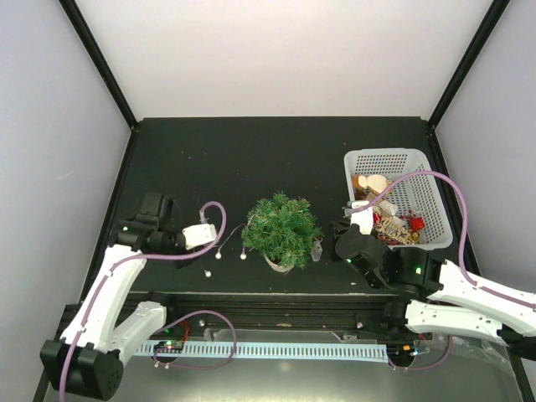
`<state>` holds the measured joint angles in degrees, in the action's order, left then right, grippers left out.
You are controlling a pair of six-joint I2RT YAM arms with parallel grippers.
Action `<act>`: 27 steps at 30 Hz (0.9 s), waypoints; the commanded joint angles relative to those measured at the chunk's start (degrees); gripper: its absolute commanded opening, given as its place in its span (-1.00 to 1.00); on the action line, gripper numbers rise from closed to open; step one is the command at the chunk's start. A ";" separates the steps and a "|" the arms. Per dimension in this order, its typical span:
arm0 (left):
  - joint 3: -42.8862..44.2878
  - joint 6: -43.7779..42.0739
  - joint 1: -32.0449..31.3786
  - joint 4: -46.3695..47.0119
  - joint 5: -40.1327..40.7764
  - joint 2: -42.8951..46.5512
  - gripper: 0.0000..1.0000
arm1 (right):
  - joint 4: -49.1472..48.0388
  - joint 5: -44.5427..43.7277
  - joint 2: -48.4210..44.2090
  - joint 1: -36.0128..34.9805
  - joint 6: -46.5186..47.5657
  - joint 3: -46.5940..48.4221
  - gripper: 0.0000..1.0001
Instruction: Decorate the small christmas tree
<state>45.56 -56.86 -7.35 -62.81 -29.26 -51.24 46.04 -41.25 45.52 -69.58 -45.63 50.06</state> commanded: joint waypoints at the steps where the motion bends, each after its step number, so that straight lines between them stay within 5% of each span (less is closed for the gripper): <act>1: 5.31 -1.37 -5.44 -9.17 -4.27 5.08 -0.97 | 2.00 -2.05 -0.99 0.47 1.11 2.54 -0.53; 11: 17.21 5.91 -23.19 -17.83 -7.29 8.75 -0.97 | 2.58 -3.11 -2.03 0.46 1.11 2.50 -0.56; 20: 30.13 6.80 -26.41 -22.51 -20.28 3.57 -0.97 | 2.95 -4.22 -0.73 0.41 0.71 2.39 -0.56; 27: 38.21 10.81 -31.11 -18.56 -21.59 -4.69 -0.97 | 3.31 -5.62 -0.69 0.42 0.07 2.51 -0.55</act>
<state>79.15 -48.93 -36.32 -82.96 -47.31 -52.25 48.99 -43.64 45.12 -69.32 -44.93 51.20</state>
